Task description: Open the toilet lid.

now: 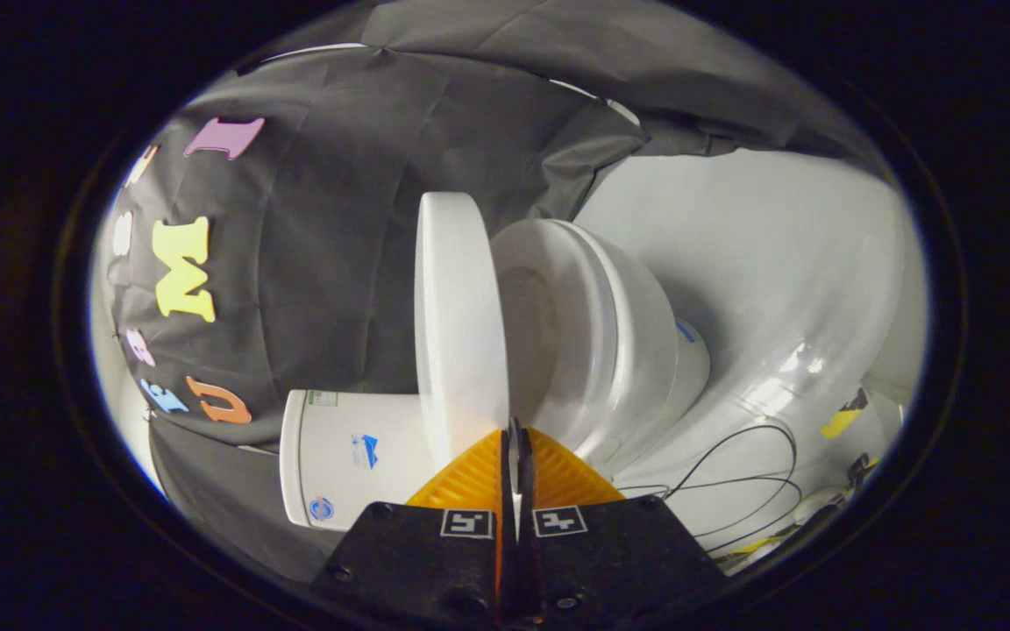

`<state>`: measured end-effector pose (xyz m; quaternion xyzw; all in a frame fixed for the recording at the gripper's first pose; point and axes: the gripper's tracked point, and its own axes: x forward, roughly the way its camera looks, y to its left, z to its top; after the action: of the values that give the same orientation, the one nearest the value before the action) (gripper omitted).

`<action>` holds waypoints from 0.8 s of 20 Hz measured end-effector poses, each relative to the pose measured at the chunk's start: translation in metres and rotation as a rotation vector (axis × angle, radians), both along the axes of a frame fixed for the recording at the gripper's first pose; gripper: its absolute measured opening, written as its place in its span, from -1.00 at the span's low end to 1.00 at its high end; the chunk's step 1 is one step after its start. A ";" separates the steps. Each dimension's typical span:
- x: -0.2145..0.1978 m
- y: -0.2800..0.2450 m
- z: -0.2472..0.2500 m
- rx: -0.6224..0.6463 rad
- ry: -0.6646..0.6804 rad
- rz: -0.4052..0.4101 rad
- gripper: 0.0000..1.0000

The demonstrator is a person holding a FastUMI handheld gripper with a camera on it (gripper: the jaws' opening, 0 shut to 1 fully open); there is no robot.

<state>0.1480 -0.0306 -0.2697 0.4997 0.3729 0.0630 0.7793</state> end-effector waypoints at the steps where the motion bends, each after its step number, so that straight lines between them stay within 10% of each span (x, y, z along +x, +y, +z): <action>1: -0.001 0.000 0.003 -0.005 -0.002 0.000 -0.92; 16: -0.006 0.030 0.068 -0.131 -0.107 0.068 -0.93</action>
<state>0.1418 -0.0005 -0.2020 0.4307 0.3508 0.0915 0.8265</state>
